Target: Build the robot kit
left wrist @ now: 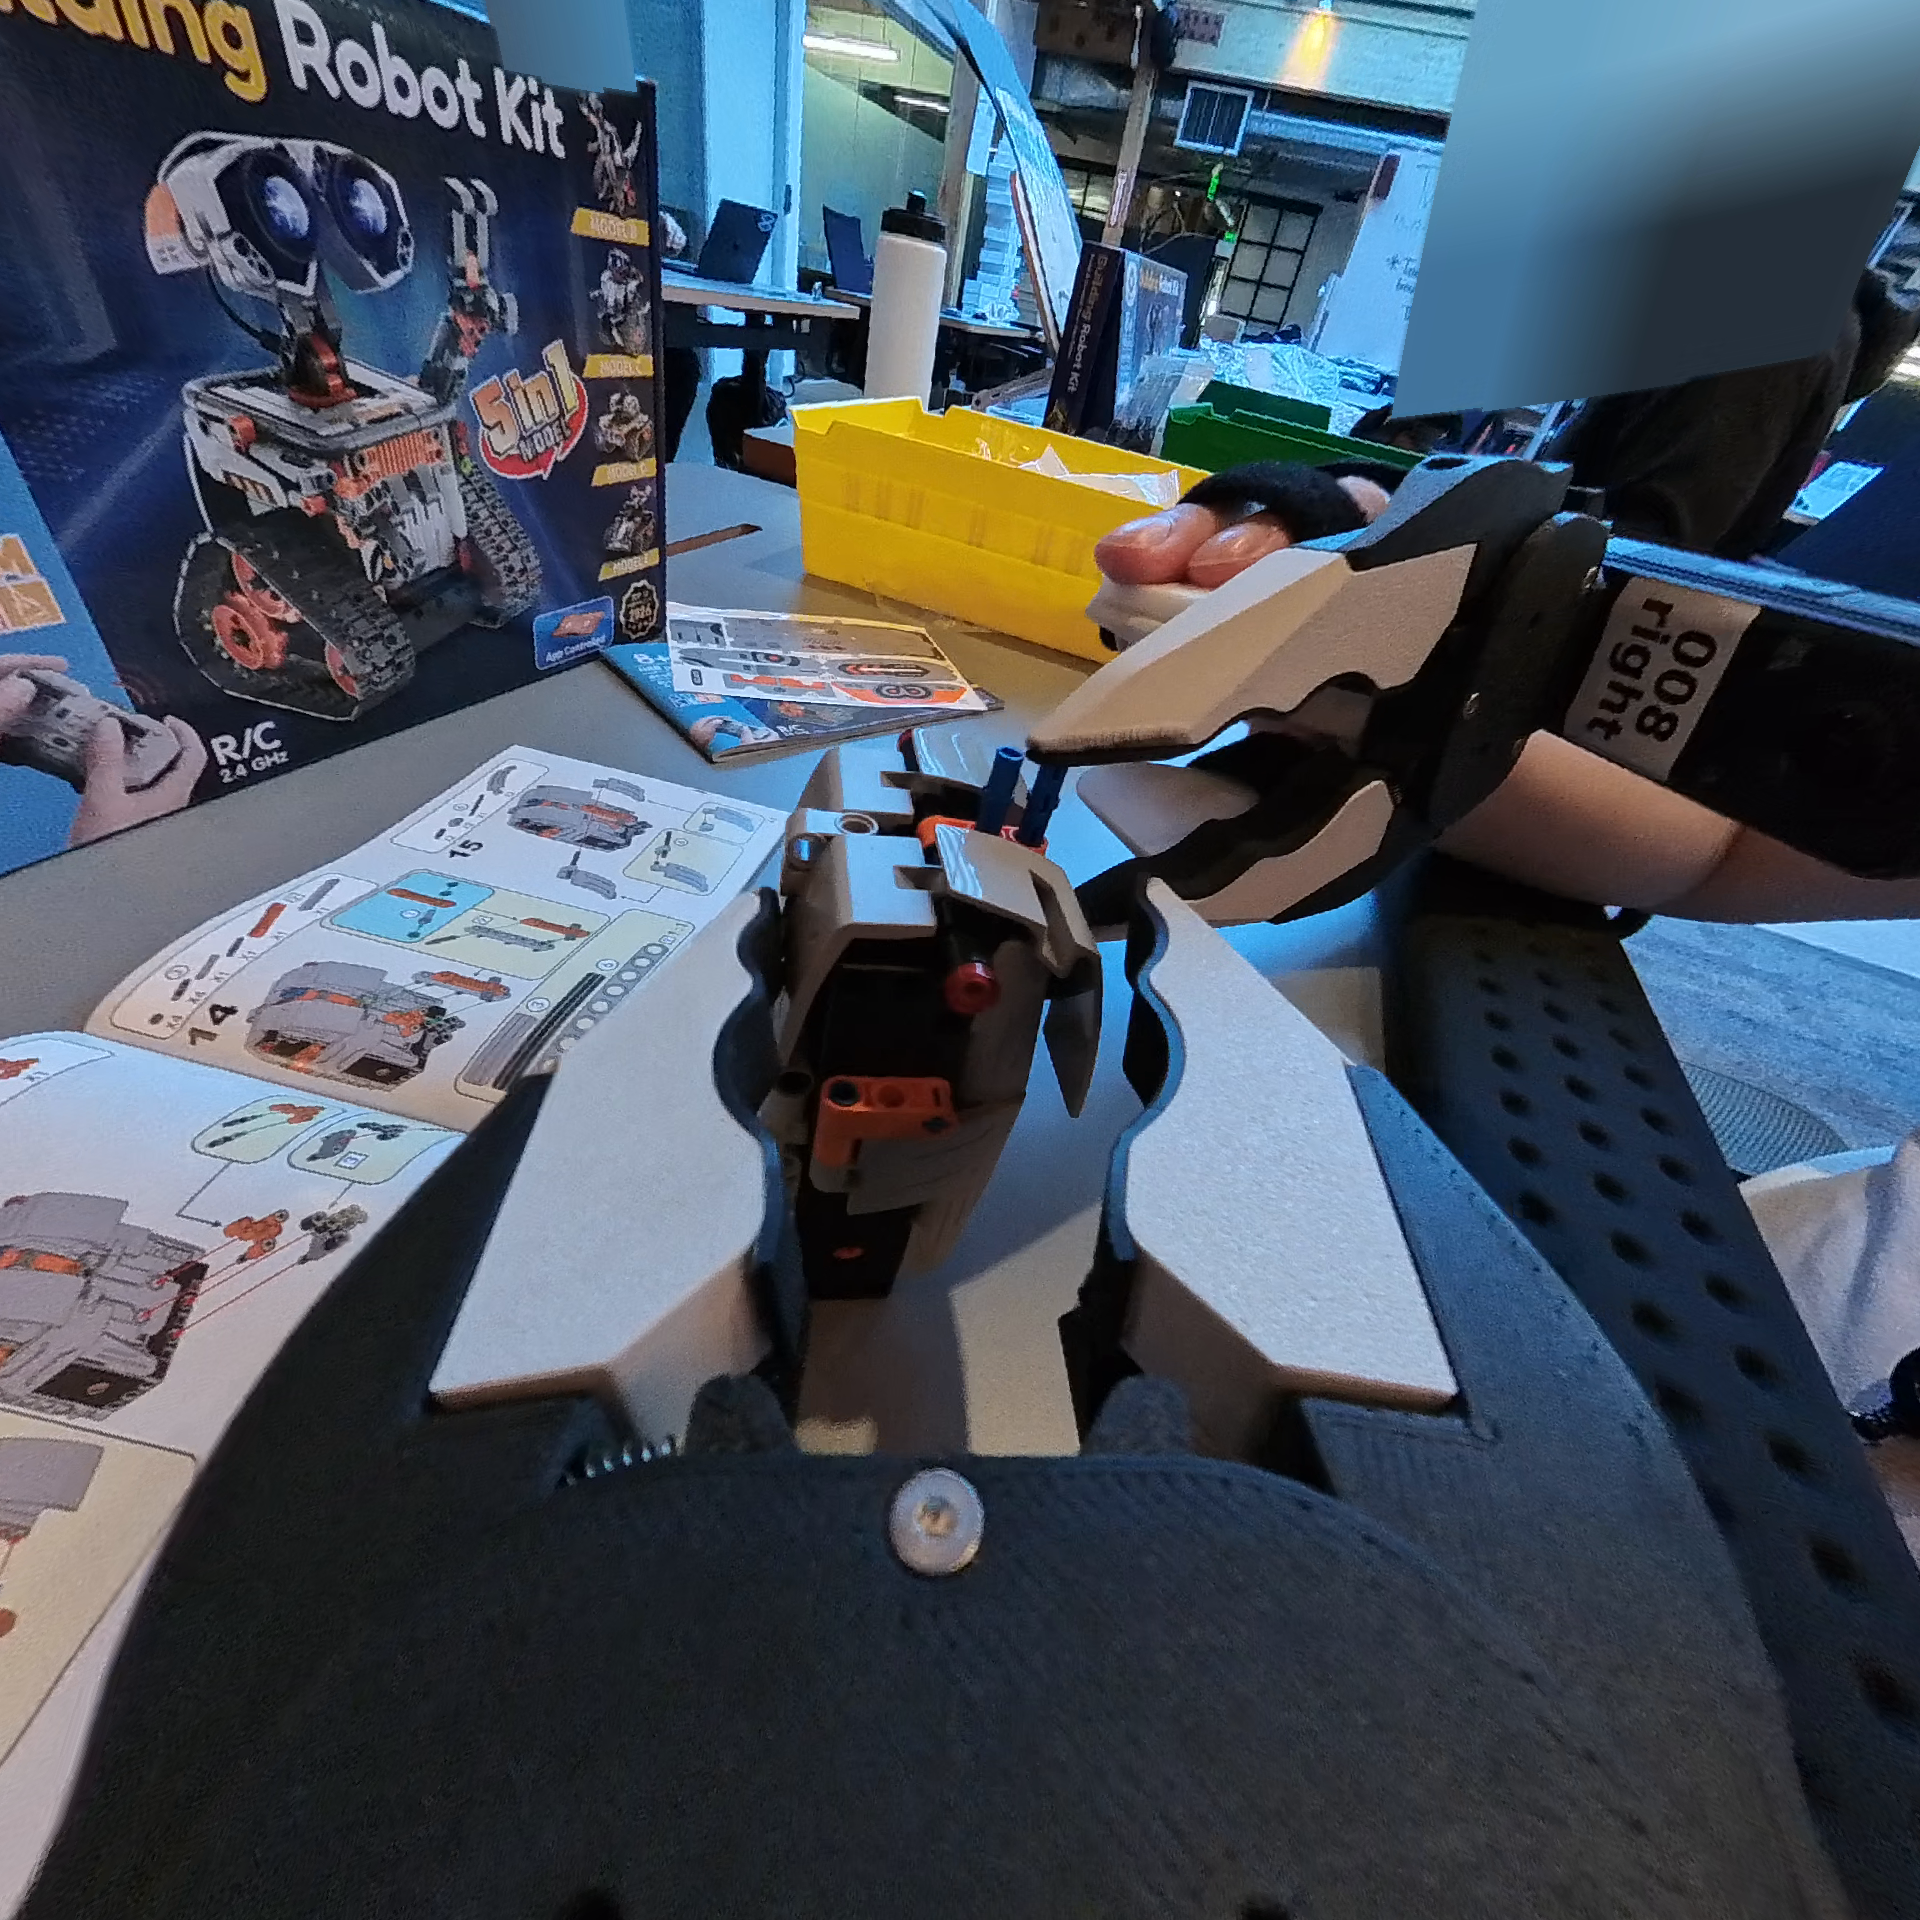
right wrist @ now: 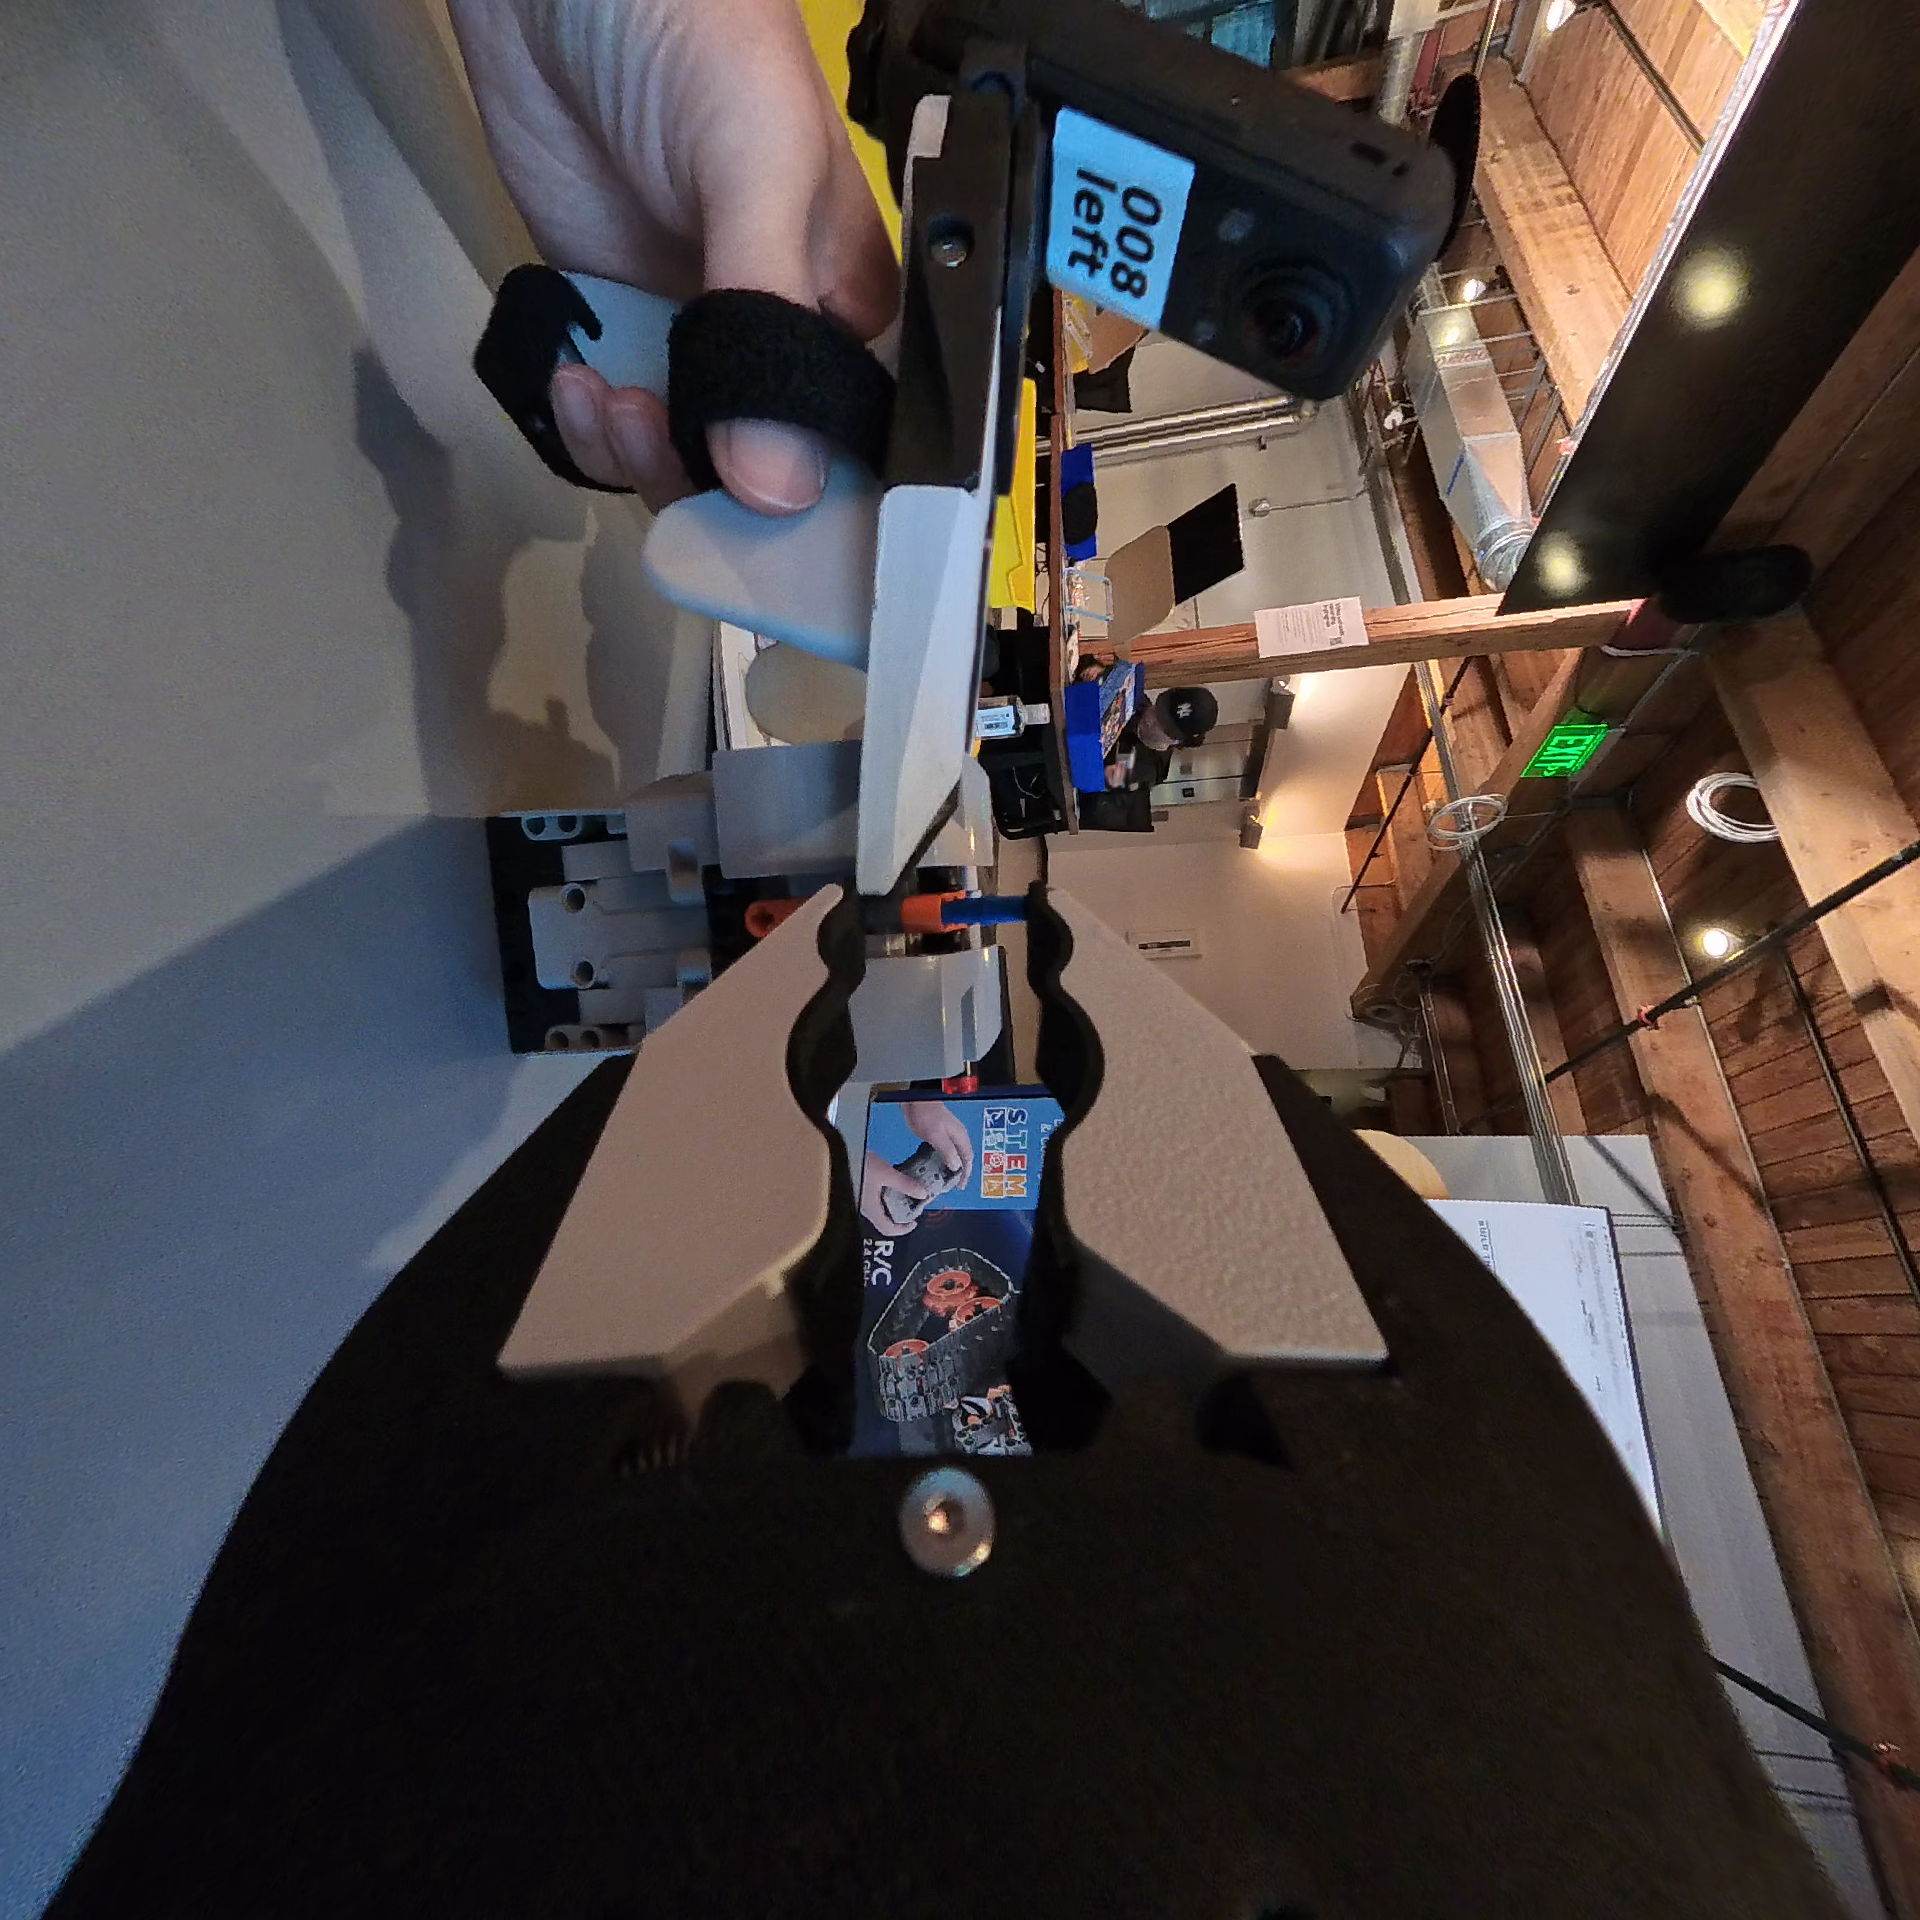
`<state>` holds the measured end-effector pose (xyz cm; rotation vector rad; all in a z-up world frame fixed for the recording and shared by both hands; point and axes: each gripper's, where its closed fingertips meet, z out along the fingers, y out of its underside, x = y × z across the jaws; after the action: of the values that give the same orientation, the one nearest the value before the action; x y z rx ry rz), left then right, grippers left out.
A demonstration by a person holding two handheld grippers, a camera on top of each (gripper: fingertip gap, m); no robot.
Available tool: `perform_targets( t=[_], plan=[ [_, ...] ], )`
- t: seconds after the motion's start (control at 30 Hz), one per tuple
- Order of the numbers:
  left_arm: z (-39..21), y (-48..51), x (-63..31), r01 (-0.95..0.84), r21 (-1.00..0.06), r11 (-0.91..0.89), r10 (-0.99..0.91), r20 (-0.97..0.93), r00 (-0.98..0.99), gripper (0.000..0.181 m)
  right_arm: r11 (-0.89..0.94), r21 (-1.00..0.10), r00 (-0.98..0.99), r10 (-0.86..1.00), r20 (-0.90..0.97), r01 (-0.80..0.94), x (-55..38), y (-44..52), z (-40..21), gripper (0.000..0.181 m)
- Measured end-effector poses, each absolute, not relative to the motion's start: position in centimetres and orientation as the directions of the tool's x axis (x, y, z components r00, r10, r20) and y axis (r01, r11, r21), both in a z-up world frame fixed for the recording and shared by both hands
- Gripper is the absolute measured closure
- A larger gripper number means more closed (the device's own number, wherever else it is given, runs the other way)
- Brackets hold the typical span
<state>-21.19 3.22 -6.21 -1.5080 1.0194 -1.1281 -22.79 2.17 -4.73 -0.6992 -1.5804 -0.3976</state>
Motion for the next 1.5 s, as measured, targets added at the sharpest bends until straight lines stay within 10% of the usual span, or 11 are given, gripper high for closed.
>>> perform_targets(
  t=[1.5],
  plan=[
    [-6.32, 3.44, -21.4, -0.086, -0.983, -0.163, -0.958, 0.137, 0.251, 0.123, 0.749, -0.147, -0.011, 0.202, 0.979, 0.646, -22.28, 2.59, -5.01, 0.136]
  ],
)
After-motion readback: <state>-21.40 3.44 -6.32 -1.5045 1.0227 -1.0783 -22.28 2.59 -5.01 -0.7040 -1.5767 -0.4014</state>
